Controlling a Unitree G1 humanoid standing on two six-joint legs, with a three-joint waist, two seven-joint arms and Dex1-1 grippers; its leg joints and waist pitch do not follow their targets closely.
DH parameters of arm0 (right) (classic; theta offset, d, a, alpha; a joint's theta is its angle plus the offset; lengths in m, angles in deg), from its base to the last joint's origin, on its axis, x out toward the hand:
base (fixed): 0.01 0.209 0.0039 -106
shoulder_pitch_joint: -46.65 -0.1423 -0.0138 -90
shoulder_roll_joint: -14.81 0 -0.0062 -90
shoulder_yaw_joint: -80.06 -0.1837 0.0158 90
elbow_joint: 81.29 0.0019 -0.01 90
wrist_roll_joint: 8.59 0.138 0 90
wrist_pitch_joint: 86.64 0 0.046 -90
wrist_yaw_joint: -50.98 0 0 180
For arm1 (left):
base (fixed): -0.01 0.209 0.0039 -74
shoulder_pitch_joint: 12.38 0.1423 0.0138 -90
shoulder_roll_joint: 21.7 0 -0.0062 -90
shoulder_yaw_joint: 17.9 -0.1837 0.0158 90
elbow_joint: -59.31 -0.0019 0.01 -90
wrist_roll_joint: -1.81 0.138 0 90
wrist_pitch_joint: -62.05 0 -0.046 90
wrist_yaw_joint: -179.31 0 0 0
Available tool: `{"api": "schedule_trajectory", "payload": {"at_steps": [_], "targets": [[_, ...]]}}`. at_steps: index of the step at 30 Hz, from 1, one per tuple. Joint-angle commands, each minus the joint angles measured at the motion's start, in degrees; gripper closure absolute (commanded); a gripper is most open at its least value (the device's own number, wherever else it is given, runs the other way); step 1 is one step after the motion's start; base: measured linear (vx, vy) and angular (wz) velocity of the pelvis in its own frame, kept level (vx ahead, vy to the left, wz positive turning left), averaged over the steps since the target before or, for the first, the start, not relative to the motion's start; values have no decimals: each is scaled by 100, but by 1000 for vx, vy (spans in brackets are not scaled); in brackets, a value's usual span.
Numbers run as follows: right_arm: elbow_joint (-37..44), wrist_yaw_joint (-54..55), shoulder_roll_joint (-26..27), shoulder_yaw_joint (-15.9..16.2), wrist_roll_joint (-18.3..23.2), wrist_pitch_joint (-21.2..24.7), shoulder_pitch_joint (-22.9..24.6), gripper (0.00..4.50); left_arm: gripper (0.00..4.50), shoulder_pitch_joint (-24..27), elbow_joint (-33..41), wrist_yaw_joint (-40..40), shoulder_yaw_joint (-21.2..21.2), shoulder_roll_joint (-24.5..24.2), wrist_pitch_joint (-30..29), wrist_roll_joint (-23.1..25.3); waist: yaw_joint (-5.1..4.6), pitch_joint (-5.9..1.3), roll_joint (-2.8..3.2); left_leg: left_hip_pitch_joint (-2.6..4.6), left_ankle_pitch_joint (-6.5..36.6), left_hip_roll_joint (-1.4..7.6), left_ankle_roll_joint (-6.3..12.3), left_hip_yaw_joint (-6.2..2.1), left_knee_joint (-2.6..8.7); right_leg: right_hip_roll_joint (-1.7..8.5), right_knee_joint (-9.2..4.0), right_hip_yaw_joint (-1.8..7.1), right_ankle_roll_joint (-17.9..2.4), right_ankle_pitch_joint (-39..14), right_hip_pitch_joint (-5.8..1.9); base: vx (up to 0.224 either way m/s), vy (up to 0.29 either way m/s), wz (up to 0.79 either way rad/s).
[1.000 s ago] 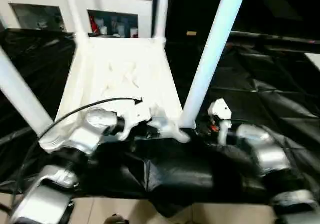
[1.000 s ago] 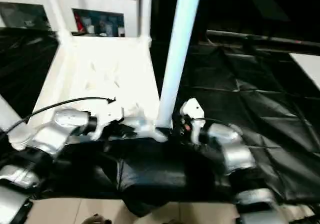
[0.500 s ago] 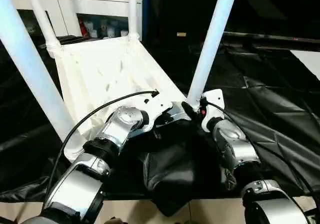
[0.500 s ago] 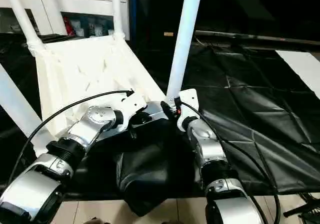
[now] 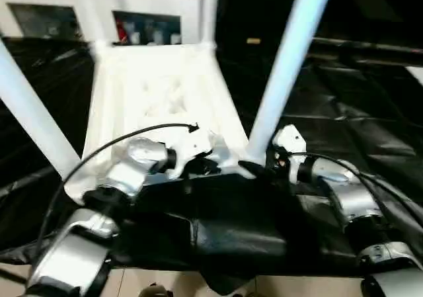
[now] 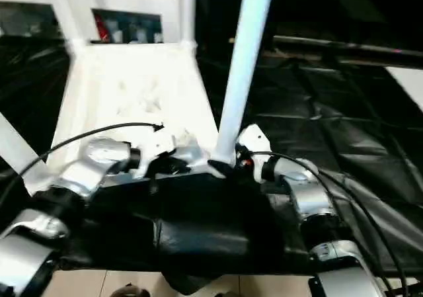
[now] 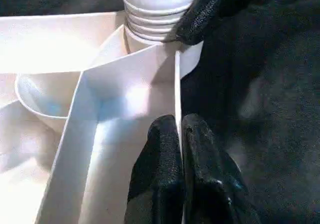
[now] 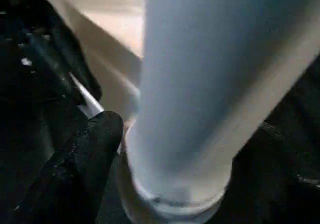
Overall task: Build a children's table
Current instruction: Rotate leg to tighten
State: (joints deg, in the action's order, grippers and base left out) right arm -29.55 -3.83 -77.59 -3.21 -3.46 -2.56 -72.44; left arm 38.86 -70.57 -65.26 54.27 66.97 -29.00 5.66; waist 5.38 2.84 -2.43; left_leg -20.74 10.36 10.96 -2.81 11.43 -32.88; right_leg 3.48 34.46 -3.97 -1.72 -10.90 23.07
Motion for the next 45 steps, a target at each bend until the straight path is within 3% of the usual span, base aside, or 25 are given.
{"api": "schedule_trajectory", "payload": {"at_steps": [1, 2, 5, 7, 9, 11, 17, 18, 20, 22, 23, 24, 25, 27, 29, 30, 32, 33, 35, 38, 41, 45], "targets": [[118, -184, -170, 58, 21, -41, 24, 81, 450, 148, 171, -414, -70, -28, 68, -260, 21, -398, -38, 39, 213, 290, 723, -96, 247, 504, -214, 305, -1464, 351, -332, 0, 0, 0], [122, -223, -186, 67, 24, -41, 28, 81, 450, 157, 182, -449, -65, -47, 62, -265, 22, -394, -38, 35, 234, 292, 720, -94, 244, 504, -217, 302, -1469, 322, -327, 0, 0, 0], [188, -388, -224, 77, 84, 15, 79, 81, 450, 195, 209, -554, -10, -121, 80, -278, 21, -343, -23, 40, 717, 298, 543, -95, 268, 513, -312, 298, -1343, -480, -301, 0, 0, 0], [308, -522, -211, 52, 199, 137, 142, 114, 450, 233, 265, -598, 15, -176, 69, -304, 14, -318, -30, 54, 1046, 302, 335, -113, 294, 524, -380, 310, -1136, -1168, -292, 0, 0, 0], [359, -591, -192, 35, 248, 199, 171, 114, 450, 257, 300, -618, 24, -201, 50, -314, 1, -318, -30, 56, 1123, 307, 261, -124, 305, 530, -394, 318, -1067, -1382, -281, 0, 0, 0], [395, -638, -168, 30, 290, 254, 199, 150, 450, 276, 327, -620, 34, -212, 35, -315, -18, -322, -35, 53, 1098, 301, 235, -132, 308, 523, -394, 320, -1054, -1385, -278, 0, 0, 0], [321, -437, -2, -25, 331, 447, 269, 178, 450, 244, 277, -282, 92, -128, 7, -227, -20, -333, -84, 36, 861, 288, 311, -122, 287, 521, -355, 323, -1081, -1107, -282, 0, 0, 0], [131, 93, 155, -83, 210, 520, 252, 178, 450, 135, 79, 243, 107, -1, -109, -39, -24, -325, -76, 43, 877, 285, 304, -125, 292, 525, -366, 321, -1067, -1178, -271, 0, 0, 0], [2, 435, 251, -115, 132, 562, 223, 180, 450, 62, -52, 551, 119, 82, -181, 57, -38, -302, -83, 56, 1009, 277, 232, -131, 304, 532, -413, 315, -997, -1536, -251, 0, 0, 0], [-290, 1177, 469, -186, -32, 602, 136, 181, 450, -74, -295, 1033, 130, 263, -171, 186, -83, -273, -76, 81, 1337, 276, 41, -157, 330, 542, -485, 307, -834, -2200, -222, 0, 0, 0], [-447, 1586, 612, -264, -57, 656, 72, 181, 450, -129, -373, 1212, 82, 350, -201, 275, -96, -274, -56, 82, 1375, 273, -11, -167, 346, 546, -494, 309, -799, -2294, -227, 0, 0, 0], [-714, 2353, 892, -470, -19, 757, -63, 181, 450, -218, -494, 1537, 9, 541, -300, 404, -121, -276, -73, 90, 1496, 268, -56, -180, 352, 547, -514, 304, -723, -2455, -226, 0, 0, 0], [-941, 3004, 1156, -671, 73, 862, -199, 181, 450, -293, -595, 1852, -13, 777, -435, 455, -154, -273, -39, 101, 1562, 269, -95, -184, 352, 553, -529, 319, -734, -2483, -205, 0, 0, 0], [-1072, 3350, 1290, -751, 100, 894, -277, 182, 450, -331, -644, 2011, -21, 934, -496, 463, -210, -291, -49, 105, 1605, 272, -165, -203, 365, 549, -514, 311, -756, -2414, -216, 0, 0, 0], [-1240, 3632, 1535, -631, -56, 876, -387, 182, 450, -388, -732, 2216, -122, 1209, -560, 572, -217, -300, -14, 126, 1583, 269, -127, -181, 346, 537, -516, 327, -825, -2159, -192, 0, 0, 0], [-1258, 3588, 1635, -407, -273, 792, -417, 182, 450, -408, -775, 2192, -211, 1293, -502, 648, -225, -301, -46, 102, 1565, 257, -91, -178, 342, 527, -509, 327, -851, -2036, -214, 0, 0, 0], [-1257, 3559, 1663, -323, -352, 760, -424, 182, 450, -412, -788, 2159, -225, 1317, -478, 649, -202, -307, -52, 93, 1498, 241, -16, -162, 329, 530, -506, 337, -839, -1925, -231, 0, 0, 0], [-1243, 3430, 1765, -361, -291, 588, -458, 112, 450, -437, -833, 2083, -104, 1360, -420, 506, -196, -300, -56, 90, 1513, 242, 29, -165, 338, 527, -512, 330, -823, -1963, -234, 0, 0, 0], [-1212, 3278, 1764, -423, -214, 424, -489, 112, 450, -434, -833, 1992, -31, 1308, -360, 424, -194, -304, -76, 89, 1524, 244, 42, -169, 337, 536, -516, 327, -809, -2029, -237, 0, 0, 0], [-1078, 2800, 1569, -384, -159, 112, -500, 92, 450, -380, -815, 1783, -36, 1108, -175, 427, -200, -307, -67, 82, 1562, 253, 86, -174, 341, 536, -515, 325, -806, -2073, -242, 0, 0, 0], [-705, 1914, 1324, -387, 149, 35, -408, 76, 450, -299, -746, 1507, 18, 906, -87, 369, -178, -312, -72, 63, 1424, 257, 213, -161, 323, 537, -482, 331, -910, -1757, -272, 0, 0, 0], [-162, 514, 661, -66, 214, 123, -130, 76, 450, -156, -522, 795, 88, 538, 113, 151, -118, -317, -70, 48, 1116, 264, 390, -138, 306, 527, -440, 326, -1036, -1360, -297, 0, 0, 0]]}}
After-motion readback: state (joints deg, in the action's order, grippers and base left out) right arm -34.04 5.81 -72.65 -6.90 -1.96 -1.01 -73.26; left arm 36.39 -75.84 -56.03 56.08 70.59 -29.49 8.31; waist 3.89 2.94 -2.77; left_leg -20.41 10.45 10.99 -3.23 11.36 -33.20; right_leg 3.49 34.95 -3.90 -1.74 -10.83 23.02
